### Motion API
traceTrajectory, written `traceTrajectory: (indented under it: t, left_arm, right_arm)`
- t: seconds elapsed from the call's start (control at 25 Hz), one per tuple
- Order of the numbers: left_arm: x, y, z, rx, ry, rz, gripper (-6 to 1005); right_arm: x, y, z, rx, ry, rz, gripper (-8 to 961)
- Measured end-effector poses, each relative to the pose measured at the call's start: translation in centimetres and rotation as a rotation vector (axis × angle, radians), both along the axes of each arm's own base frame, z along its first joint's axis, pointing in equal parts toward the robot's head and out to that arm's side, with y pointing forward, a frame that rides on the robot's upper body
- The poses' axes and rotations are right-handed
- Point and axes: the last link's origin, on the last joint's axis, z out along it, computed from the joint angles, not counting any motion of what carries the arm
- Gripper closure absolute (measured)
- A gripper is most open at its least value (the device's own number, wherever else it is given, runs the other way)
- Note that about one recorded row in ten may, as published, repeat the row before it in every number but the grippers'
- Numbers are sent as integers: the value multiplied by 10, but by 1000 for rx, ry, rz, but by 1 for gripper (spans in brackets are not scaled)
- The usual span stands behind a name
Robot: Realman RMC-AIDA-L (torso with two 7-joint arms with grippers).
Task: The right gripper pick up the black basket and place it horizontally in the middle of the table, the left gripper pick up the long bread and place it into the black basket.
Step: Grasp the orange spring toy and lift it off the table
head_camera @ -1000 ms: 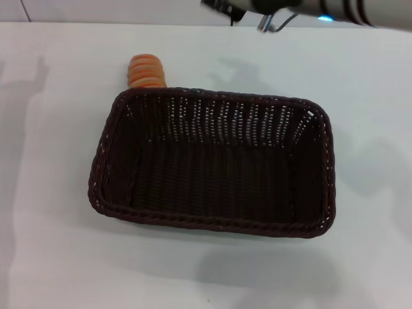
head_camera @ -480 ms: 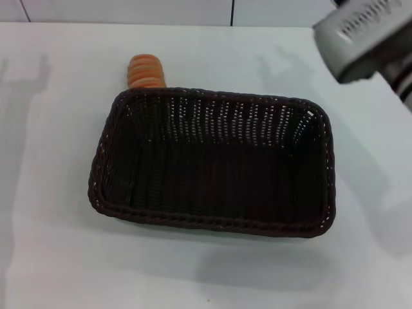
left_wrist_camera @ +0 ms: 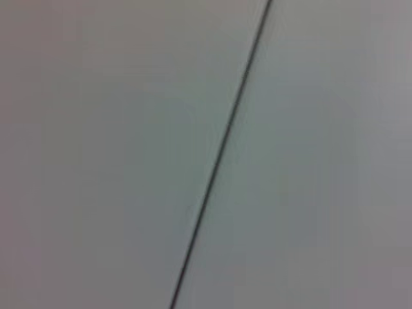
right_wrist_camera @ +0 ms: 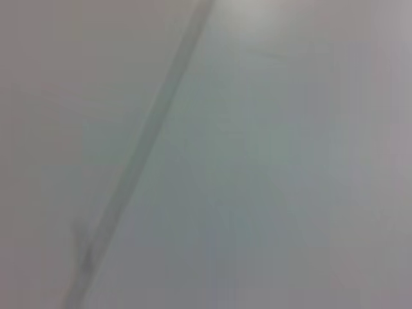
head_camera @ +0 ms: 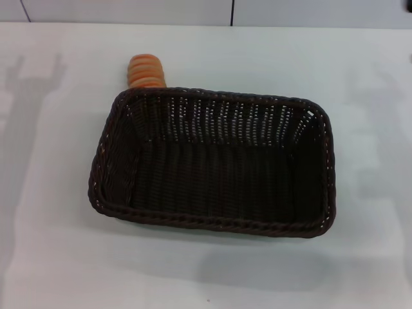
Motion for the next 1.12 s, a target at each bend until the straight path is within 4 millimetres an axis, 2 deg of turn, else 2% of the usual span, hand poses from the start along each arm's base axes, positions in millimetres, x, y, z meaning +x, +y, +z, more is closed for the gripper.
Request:
traceTrajectory:
  t: [0.24, 0.4, 0.52, 0.6, 0.64, 0.76, 0.8, 0.84, 1.0, 1.12]
  left_arm:
    - [20, 3, -5, -59, 7, -40, 136]
    - [43, 13, -6, -146, 22, 0, 136]
    - [66, 19, -4, -214, 57, 34, 136]
    - [70, 20, -4, -235, 69, 51, 136]
    - [90, 24, -2, -302, 102, 102, 136]
    - [113, 32, 2, -390, 132, 181, 136]
    - [113, 32, 2, -390, 132, 181, 136]
    - [125, 37, 3, -436, 155, 215, 136]
    - [151, 51, -5, -569, 210, 279, 137]
    - [161, 59, -9, -631, 226, 315, 137]
  right_arm:
    - [58, -4, 17, 125, 183, -246, 498]
    - [91, -9, 20, 142, 189, -367, 498]
    - [99, -10, 21, 136, 180, -388, 497]
    - [105, -11, 21, 129, 180, -398, 497]
    - [107, -11, 21, 127, 184, -401, 497]
    - [112, -12, 23, 127, 194, -406, 497]
    - [112, -12, 24, 127, 196, -406, 497]
    - [113, -12, 24, 127, 196, -407, 497]
    - [111, -10, 23, 119, 189, -401, 497]
    - [111, -9, 23, 116, 186, -402, 498]
